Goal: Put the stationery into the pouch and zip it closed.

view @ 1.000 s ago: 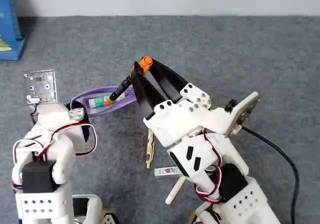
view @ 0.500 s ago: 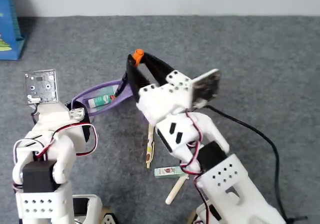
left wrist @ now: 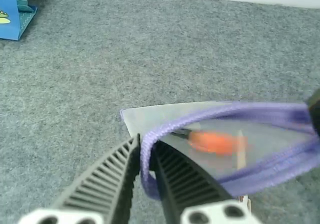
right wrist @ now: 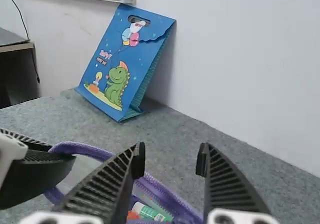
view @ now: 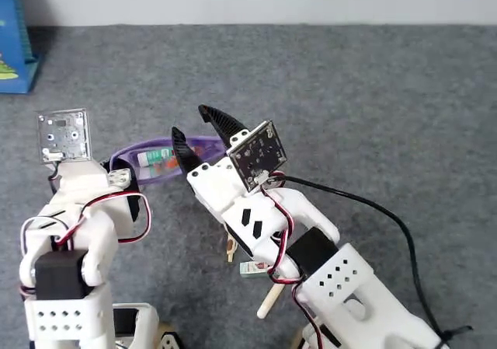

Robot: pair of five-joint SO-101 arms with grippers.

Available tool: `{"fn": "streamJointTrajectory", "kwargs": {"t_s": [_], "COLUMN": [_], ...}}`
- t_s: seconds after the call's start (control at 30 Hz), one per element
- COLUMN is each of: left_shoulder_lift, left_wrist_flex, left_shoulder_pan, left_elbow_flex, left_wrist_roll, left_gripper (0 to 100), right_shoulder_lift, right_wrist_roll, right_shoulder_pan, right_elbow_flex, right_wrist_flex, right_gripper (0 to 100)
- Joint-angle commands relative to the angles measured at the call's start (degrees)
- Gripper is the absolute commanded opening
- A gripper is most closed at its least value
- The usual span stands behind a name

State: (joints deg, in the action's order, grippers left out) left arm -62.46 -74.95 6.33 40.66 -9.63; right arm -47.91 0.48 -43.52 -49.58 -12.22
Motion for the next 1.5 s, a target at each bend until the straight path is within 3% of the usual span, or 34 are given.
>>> {"fn": "streamJointTrajectory", "kwargs": {"t_s": [0.0, 0.3, 0.6, 1.03, 1.2, 1.47], "left_shoulder_lift": [0.6, 0.6, 0.6, 0.6, 0.6, 0.6], "left_wrist_flex": [0.8, 1.0, 1.1, 1.0, 0.8, 0.6], "left_shoulder_pan": [0.5, 2.8, 7.5, 12.0, 12.0, 11.9], "left_elbow_flex": [0.1, -0.2, -0.3, -0.2, 0.1, 0.2], "left_wrist_roll": [-0.3, -0.3, -0.4, -0.3, -0.3, -0.3], "left_gripper": [1, 1, 1, 1, 1, 1], "right_shoulder_lift": [-1.1, -10.8, 5.1, 39.0, 52.2, 61.2], "right_wrist_roll": [0.4, -8.9, -17.7, -18.2, -21.5, -21.6], "right_shoulder_pan": [-0.2, 3.1, 15.4, 15.5, 14.8, 11.9], "right_elbow_flex": [0.7, 7.3, 21.5, 30.3, 37.4, 40.6], "right_wrist_flex": [-0.4, -18.9, -37.4, -38.3, -38.7, -38.6], "right_gripper": [16.9, 16.9, 17.2, 16.9, 16.9, 16.9]}}
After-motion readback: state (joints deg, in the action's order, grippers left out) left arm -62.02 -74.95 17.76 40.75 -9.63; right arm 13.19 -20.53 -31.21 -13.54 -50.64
